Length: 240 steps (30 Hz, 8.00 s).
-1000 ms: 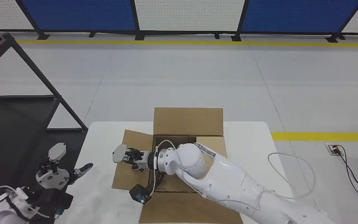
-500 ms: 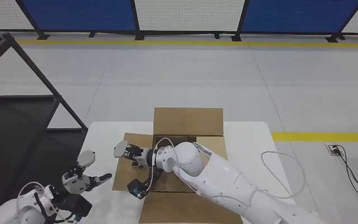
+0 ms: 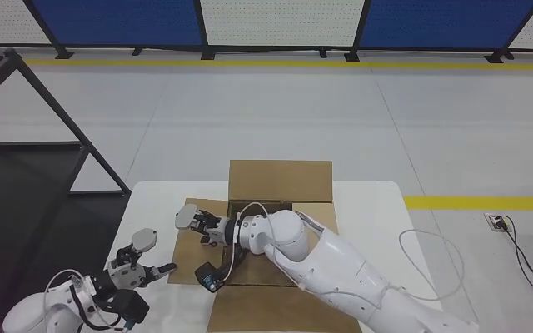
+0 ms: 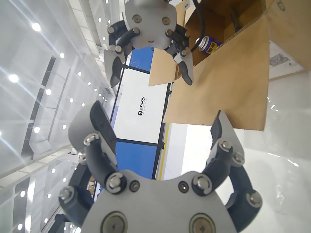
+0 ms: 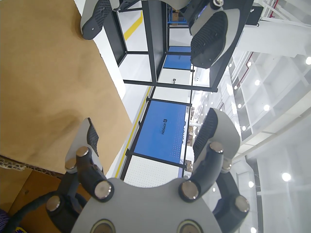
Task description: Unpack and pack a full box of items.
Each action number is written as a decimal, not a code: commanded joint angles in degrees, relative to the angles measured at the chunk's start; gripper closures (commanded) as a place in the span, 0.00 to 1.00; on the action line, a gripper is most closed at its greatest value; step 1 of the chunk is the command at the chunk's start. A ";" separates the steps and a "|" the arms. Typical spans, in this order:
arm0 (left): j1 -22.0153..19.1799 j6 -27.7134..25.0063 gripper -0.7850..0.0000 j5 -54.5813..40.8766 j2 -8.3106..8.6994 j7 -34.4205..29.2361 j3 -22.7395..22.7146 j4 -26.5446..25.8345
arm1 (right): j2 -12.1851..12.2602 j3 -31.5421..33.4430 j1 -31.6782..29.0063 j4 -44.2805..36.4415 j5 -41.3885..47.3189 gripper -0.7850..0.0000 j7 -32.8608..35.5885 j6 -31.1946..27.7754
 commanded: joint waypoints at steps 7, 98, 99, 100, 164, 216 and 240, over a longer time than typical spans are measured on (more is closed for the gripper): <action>-1.31 -0.17 0.00 1.82 -0.06 0.13 1.88 1.86 | 0.48 1.67 -0.74 -0.59 -1.31 0.00 -3.88 0.76; -4.39 1.77 0.00 1.84 0.32 -1.83 -0.65 -4.61 | 14.60 36.15 -34.18 -40.82 -17.42 0.00 -3.37 2.06; -4.19 1.64 0.00 1.95 0.41 -1.86 -1.32 -5.52 | 14.72 36.64 -34.62 -41.09 -17.41 0.00 -3.35 2.31; -4.01 1.46 0.00 2.23 0.50 -2.04 -1.88 -6.24 | 14.85 37.09 -35.09 -41.40 -17.35 0.00 -3.47 2.44; -54.35 -11.44 0.00 16.42 -7.53 17.48 47.50 7.67 | 20.08 58.76 -55.11 -45.86 -6.70 0.00 -10.14 15.90; -55.16 3.98 0.00 9.26 -23.40 -9.42 63.71 25.96 | 22.52 72.76 -70.23 -53.63 -2.42 0.00 -7.67 17.67; -58.23 3.65 0.00 11.88 -26.76 -11.80 61.04 21.46 | 24.26 74.48 -73.80 -56.27 -9.06 0.00 -22.09 18.85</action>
